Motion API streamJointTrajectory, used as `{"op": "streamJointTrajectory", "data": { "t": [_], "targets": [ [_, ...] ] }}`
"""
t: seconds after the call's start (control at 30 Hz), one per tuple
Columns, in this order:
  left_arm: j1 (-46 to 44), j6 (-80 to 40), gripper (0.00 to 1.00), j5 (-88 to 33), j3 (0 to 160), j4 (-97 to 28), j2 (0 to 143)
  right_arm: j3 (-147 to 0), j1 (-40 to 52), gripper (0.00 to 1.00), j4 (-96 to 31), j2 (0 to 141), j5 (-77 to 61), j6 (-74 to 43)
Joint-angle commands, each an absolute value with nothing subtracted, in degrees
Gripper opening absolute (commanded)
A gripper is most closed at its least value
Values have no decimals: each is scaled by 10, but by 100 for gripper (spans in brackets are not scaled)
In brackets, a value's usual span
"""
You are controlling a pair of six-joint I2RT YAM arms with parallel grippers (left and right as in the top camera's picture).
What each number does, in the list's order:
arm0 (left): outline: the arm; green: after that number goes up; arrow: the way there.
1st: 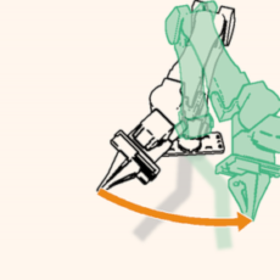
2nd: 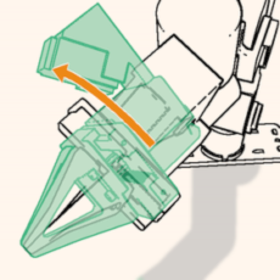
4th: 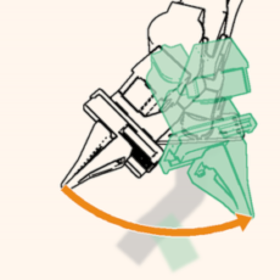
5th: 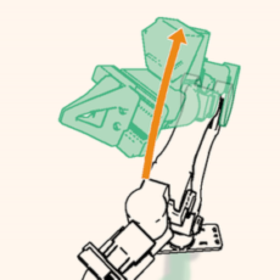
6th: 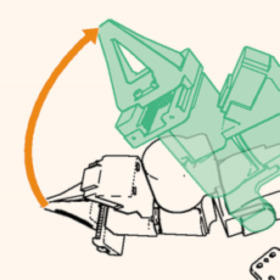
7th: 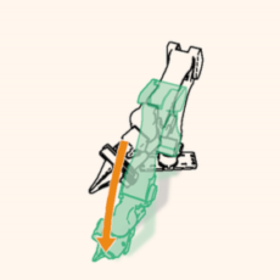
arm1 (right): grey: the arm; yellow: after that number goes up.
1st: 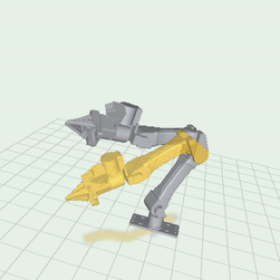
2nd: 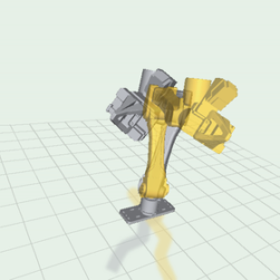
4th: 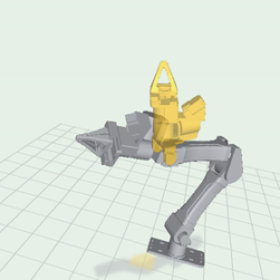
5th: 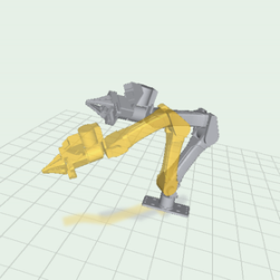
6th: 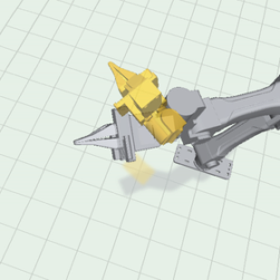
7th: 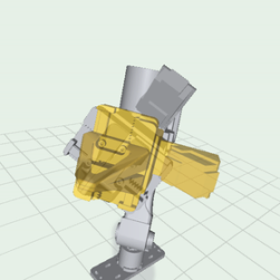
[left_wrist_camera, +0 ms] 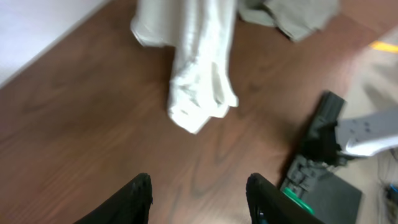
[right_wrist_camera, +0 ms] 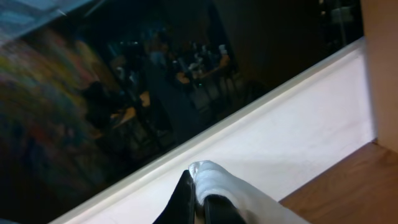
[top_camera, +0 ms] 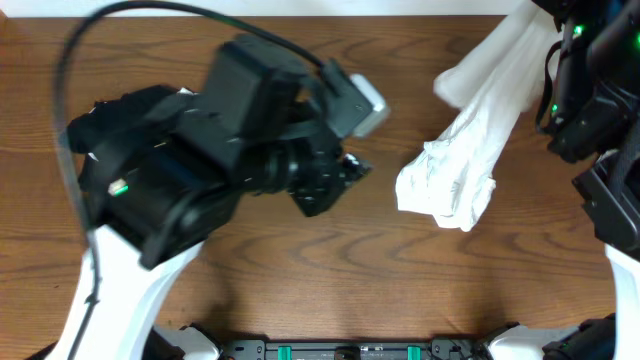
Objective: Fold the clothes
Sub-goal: 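Reach the left gripper to the hanging shirt's lower corner and grasp it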
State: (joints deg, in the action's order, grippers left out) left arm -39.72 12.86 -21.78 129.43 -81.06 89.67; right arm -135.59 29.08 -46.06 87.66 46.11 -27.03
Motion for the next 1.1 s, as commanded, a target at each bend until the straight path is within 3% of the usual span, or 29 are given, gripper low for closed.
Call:
{"op": "streamJointTrajectory", "data": {
  "t": [0.0,0.3,0.5,1.07],
  "targets": [
    [-411,159,52,-264,1231,-769,911,-1362,306,2,-455,875,458,-282],
    [-416,161,52,-264,1010,-502,913,-1362,322,2,-450,873,458,-265],
    [-416,177,62,-264,942,-391,935,-1362,347,1,-429,869,456,-233],
    [-416,188,65,-322,942,-343,1003,-1362,390,2,-398,864,456,-196]
  ]
}}
